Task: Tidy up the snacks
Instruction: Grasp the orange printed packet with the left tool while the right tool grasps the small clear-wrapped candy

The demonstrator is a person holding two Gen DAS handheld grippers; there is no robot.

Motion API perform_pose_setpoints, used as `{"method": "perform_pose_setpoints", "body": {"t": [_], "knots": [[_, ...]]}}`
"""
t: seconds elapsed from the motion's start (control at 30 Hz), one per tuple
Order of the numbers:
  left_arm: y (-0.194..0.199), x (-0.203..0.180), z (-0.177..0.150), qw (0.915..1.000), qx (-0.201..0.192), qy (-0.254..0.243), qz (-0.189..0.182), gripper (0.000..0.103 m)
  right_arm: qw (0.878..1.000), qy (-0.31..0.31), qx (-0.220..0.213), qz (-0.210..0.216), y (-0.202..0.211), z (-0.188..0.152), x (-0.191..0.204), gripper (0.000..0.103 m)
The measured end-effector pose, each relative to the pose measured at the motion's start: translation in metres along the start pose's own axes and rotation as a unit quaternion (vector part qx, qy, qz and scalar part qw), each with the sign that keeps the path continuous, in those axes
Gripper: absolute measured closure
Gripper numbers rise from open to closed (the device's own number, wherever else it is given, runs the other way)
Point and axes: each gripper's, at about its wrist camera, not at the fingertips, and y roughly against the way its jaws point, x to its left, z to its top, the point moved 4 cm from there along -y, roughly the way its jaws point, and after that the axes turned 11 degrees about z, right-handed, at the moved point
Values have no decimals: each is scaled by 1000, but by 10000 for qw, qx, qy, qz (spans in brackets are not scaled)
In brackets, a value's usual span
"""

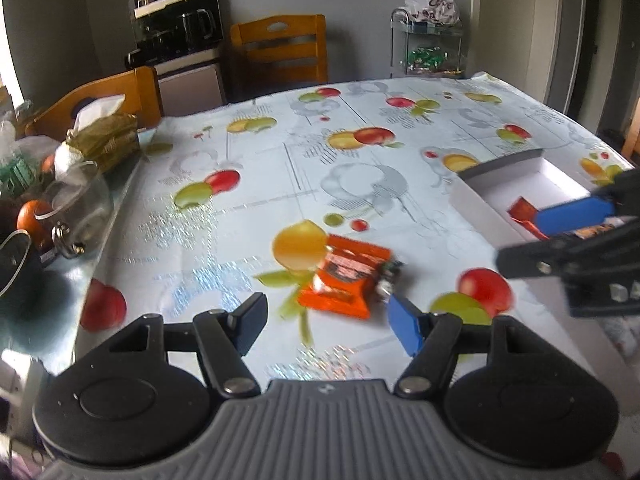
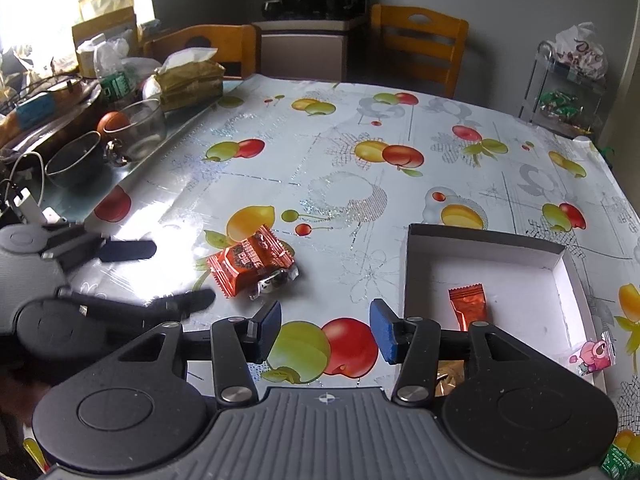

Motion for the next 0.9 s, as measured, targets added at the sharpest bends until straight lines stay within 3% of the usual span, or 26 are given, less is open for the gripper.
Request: {"method": "perform_pose_setpoints", "body": {"t": [0.27, 0.9], "knots": [[-33, -6, 9, 9985, -162, -473, -239, 37, 9996, -110, 189, -166, -5, -5, -4, 52], [-83, -13, 8, 9949, 141, -686, -720, 38, 9982, -282, 457, -261, -29, -2, -4, 50]]}}
